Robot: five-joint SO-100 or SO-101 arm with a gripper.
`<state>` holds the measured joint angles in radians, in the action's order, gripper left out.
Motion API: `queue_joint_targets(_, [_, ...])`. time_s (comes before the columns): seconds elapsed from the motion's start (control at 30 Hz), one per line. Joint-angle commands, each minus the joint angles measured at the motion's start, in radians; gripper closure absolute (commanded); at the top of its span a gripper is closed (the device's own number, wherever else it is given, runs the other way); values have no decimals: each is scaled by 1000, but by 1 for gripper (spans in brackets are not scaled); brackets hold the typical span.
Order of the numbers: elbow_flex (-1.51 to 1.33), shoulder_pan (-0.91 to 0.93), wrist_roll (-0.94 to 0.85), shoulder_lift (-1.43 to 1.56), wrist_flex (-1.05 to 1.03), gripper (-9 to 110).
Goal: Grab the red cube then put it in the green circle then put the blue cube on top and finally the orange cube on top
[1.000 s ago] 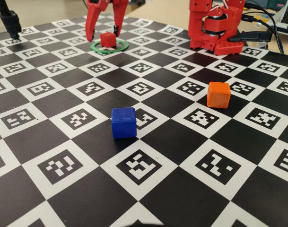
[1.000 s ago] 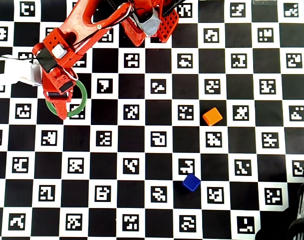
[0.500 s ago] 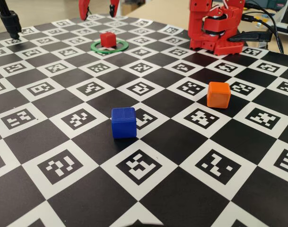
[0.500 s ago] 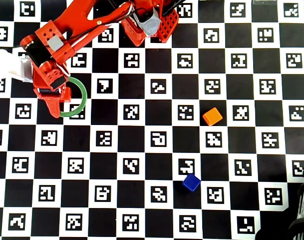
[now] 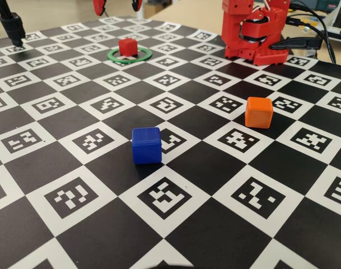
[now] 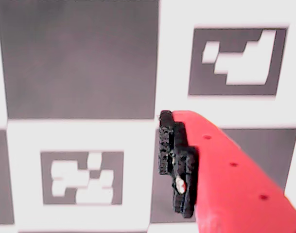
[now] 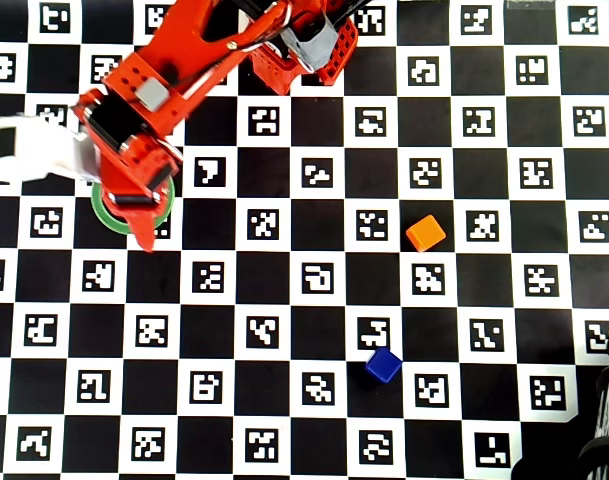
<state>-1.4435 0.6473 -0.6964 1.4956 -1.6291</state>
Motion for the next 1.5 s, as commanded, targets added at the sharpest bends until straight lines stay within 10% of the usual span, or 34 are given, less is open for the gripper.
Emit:
queue_joint_targets(0.0, [67,-129,81,120,-9,57])
queue_joint_targets(0.57, [160,-696,583,21,75,57])
queue_joint_targets(1.47, [911,-943,905,-621,-41,57])
